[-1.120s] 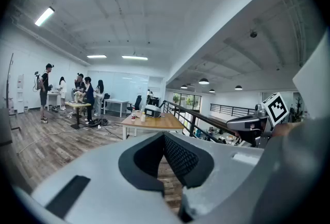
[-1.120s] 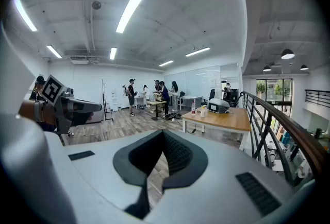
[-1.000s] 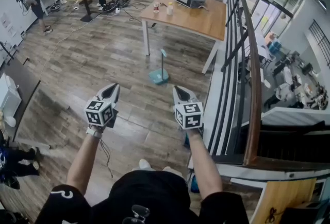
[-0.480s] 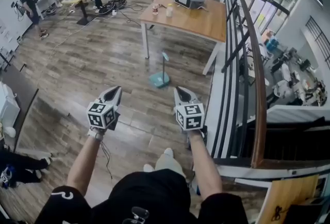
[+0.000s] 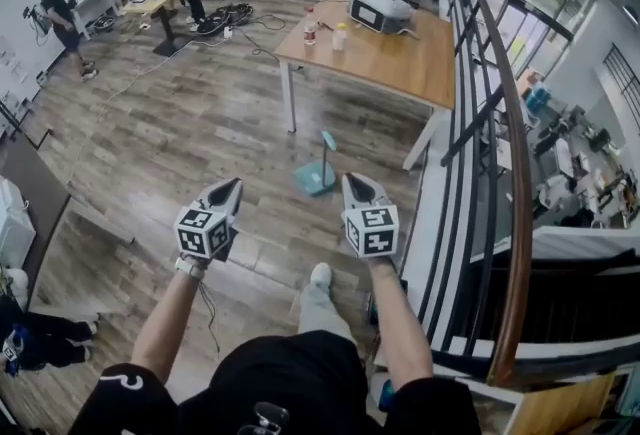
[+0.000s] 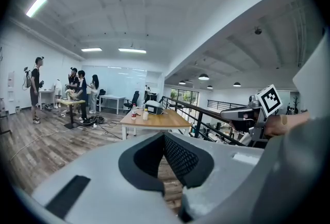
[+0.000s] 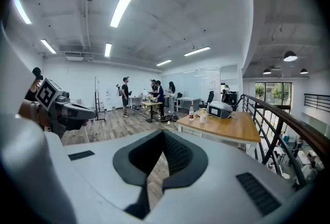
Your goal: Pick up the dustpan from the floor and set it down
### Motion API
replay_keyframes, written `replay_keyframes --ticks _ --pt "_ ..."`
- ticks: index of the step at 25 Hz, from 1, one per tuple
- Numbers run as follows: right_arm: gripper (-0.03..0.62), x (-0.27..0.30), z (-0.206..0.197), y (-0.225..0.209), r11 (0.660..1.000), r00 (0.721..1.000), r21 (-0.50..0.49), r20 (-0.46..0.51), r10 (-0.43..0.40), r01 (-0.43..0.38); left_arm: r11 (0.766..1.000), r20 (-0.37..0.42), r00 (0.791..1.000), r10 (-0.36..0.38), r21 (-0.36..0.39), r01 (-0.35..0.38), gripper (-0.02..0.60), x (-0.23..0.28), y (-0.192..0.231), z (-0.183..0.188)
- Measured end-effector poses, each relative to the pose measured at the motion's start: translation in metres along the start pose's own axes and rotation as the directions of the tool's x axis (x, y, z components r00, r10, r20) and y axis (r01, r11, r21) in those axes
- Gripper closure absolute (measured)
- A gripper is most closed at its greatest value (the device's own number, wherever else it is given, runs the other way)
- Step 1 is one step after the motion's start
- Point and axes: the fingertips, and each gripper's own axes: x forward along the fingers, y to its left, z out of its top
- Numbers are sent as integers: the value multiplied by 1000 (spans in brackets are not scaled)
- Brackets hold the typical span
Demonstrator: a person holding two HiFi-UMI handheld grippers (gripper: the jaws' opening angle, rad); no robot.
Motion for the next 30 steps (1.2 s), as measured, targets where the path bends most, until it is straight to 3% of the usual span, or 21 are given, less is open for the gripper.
replay_keyframes --ticks 14,30 --pt "598 197 74 -124 995 995 -36 -4 98 -98 998 19 998 65 -19 -65 589 202 77 85" --pt "597 290 70 -144 991 989 -19 -61 134 -135 996 -7 998 64 -57 -64 589 277 128 85"
